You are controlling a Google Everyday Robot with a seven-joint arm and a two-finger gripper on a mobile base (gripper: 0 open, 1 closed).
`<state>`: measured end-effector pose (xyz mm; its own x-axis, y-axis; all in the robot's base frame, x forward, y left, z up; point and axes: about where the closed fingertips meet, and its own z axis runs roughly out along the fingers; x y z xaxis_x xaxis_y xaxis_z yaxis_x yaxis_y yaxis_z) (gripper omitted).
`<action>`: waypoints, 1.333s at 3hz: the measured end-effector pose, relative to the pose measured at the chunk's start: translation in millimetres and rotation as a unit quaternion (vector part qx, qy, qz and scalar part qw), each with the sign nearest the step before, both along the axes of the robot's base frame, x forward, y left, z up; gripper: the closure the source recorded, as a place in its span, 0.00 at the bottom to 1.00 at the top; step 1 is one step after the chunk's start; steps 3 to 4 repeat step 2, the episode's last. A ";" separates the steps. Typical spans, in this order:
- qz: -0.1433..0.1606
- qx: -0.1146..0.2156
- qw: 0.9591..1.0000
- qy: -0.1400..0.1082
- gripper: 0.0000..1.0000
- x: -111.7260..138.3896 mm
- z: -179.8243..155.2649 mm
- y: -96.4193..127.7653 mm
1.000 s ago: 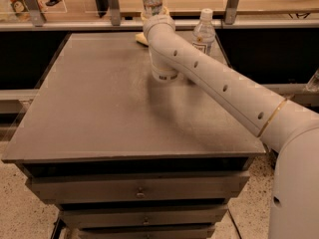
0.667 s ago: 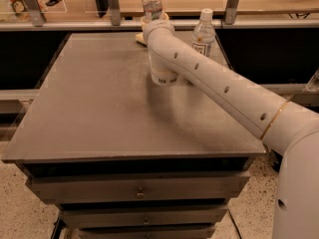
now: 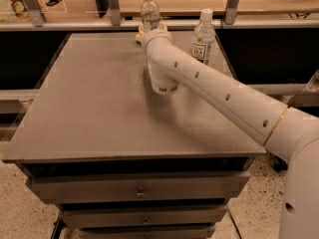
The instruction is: Move water bottle near sponge
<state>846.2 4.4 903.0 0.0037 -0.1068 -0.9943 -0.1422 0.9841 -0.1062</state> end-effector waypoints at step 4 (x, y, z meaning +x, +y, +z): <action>0.006 -0.001 1.000 0.004 0.84 -1.5 -6.1 1.8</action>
Offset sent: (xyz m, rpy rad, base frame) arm -0.0016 0.0013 -0.0061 -0.0013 0.0075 0.0112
